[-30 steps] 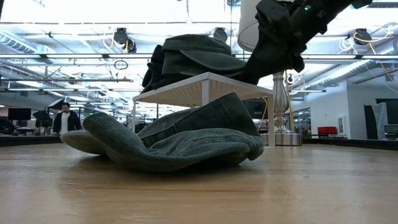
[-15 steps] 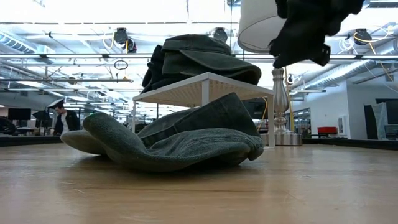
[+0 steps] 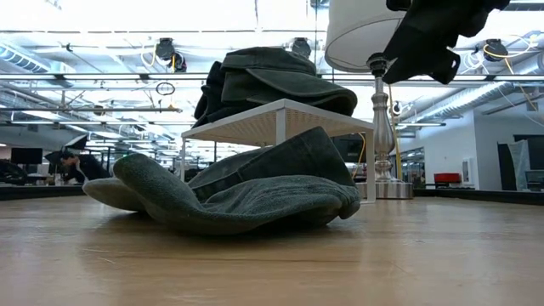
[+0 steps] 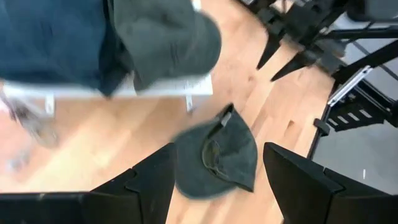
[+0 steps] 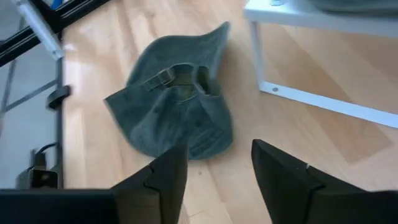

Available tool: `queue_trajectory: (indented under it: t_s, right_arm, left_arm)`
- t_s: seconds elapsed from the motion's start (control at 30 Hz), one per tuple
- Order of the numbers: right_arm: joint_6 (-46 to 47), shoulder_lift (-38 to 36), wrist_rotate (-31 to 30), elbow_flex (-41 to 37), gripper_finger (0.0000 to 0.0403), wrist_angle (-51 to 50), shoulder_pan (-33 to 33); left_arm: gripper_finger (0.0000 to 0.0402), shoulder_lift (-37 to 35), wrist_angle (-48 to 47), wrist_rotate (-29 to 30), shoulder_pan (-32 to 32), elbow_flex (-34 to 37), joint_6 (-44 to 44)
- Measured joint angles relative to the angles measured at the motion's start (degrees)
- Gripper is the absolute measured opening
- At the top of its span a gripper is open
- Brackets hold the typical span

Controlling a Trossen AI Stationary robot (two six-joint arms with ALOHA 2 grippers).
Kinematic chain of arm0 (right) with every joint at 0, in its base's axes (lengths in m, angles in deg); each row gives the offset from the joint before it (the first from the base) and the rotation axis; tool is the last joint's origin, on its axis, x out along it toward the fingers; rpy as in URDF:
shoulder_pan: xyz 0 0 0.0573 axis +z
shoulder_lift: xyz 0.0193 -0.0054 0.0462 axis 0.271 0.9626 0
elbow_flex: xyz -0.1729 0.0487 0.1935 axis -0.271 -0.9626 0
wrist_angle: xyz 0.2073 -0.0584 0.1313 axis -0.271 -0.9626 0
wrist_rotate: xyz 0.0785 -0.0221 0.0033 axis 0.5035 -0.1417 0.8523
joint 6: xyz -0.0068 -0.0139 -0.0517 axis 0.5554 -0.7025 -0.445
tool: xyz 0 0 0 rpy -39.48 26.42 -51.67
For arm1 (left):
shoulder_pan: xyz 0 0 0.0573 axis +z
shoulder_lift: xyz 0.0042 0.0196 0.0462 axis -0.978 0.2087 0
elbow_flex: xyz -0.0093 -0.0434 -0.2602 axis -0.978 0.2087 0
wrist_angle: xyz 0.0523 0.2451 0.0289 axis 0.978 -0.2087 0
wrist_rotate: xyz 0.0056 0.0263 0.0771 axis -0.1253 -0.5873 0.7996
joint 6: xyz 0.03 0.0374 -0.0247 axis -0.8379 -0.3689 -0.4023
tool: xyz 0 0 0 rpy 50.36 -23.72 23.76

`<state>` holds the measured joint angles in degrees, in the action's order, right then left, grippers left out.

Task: Pick & Place hat
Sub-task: Stack the gray cap on the stacked gray cap on the shelf

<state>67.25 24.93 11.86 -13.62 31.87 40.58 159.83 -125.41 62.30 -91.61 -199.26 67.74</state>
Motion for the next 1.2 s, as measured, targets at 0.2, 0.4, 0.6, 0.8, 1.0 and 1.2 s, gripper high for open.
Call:
queue_trajectory:
  t_s: [0.2,0.4,0.6,0.8,1.0,1.2]
  right_arm:
    - [0.57,0.0,0.31,0.0,0.0232,2.3,-0.02]
    - [-2.22,0.0,0.47,0.0,0.0267,2.65,-0.42]
    - [-8.31,0.0,0.65,0.0,0.0268,2.64,-0.42]
    - [-10.36,0.0,0.67,0.0,0.0263,2.61,-0.44]
    - [-10.36,0.0,0.71,0.0,0.0264,2.59,-0.42]
    - [-10.36,0.0,2.88,0.0,0.026,2.51,-0.42]
  left_arm:
    - [0.0243,0.0,3.53,2.21,-7.37,9.79,19.17]
    - [0.0243,-0.02,12.47,5.22,-13.83,21.83,40.27]
    - [0.0243,0.0,22.9,7.22,-17.68,35.36,61.2]
    - [0.0243,0.0,34.77,7.43,-19.58,47.83,72.88]
    - [0.0243,0.0,51.23,8.25,-20.83,58.93,79.25]
    - [0.0243,0.0,64.81,7.99,-22.01,66.16,82.05]
